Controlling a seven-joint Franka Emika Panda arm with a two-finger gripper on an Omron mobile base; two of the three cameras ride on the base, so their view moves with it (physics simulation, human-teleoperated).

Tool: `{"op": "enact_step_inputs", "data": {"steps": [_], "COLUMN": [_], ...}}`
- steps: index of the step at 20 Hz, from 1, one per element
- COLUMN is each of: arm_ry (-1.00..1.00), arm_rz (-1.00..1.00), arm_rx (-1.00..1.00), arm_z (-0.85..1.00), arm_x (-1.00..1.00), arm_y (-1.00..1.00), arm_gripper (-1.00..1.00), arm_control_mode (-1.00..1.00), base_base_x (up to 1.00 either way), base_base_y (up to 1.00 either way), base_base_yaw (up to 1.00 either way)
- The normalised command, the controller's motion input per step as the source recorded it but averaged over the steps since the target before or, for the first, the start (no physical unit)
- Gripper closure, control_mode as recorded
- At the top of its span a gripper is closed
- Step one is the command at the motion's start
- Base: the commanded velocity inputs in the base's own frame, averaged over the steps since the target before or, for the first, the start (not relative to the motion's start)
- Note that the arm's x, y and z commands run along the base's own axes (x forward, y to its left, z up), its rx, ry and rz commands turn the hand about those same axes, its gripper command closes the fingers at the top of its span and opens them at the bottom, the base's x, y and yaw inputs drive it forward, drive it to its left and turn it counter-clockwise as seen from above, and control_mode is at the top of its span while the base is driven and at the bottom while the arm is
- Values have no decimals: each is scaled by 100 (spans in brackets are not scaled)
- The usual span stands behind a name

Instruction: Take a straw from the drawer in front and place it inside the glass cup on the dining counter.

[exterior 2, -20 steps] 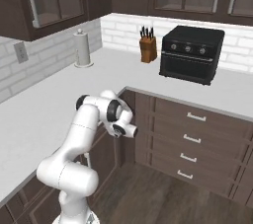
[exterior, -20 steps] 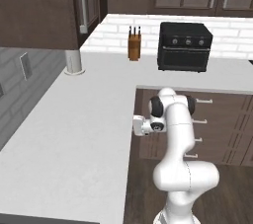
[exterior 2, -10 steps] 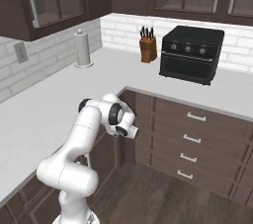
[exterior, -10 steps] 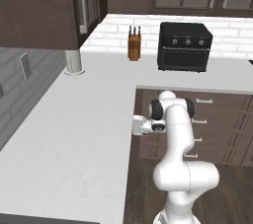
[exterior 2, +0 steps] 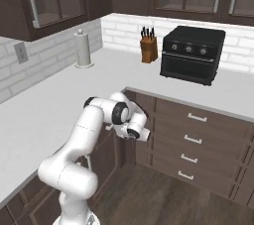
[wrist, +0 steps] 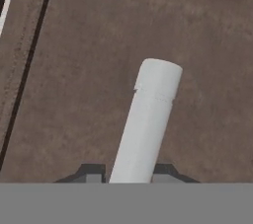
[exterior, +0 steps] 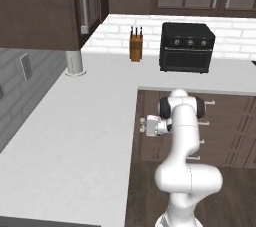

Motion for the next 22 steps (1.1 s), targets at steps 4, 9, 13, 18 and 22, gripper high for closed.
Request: {"op": "enact_step_inputs", "data": {"steps": [4, 9, 13, 18, 22], "arm_ry": [0, 0, 0, 0, 1], "arm_rz": [0, 0, 0, -2, -2], "arm_rx": [0, 3, 4, 4, 2], "arm_z": [0, 0, 0, 0, 0], "arm_x": [-51, -55, -50, -42, -35], "arm_y": [-100, -100, -100, -100, -100], "arm_gripper": [100, 100, 100, 100, 100], "arm_control_mode": [-100, -100, -100, -100, -100], "base_base_x": [0, 0, 0, 0, 0], "base_base_y": [0, 0, 0, 0, 0], "base_base_yaw": [0, 0, 0, 0, 0]}}
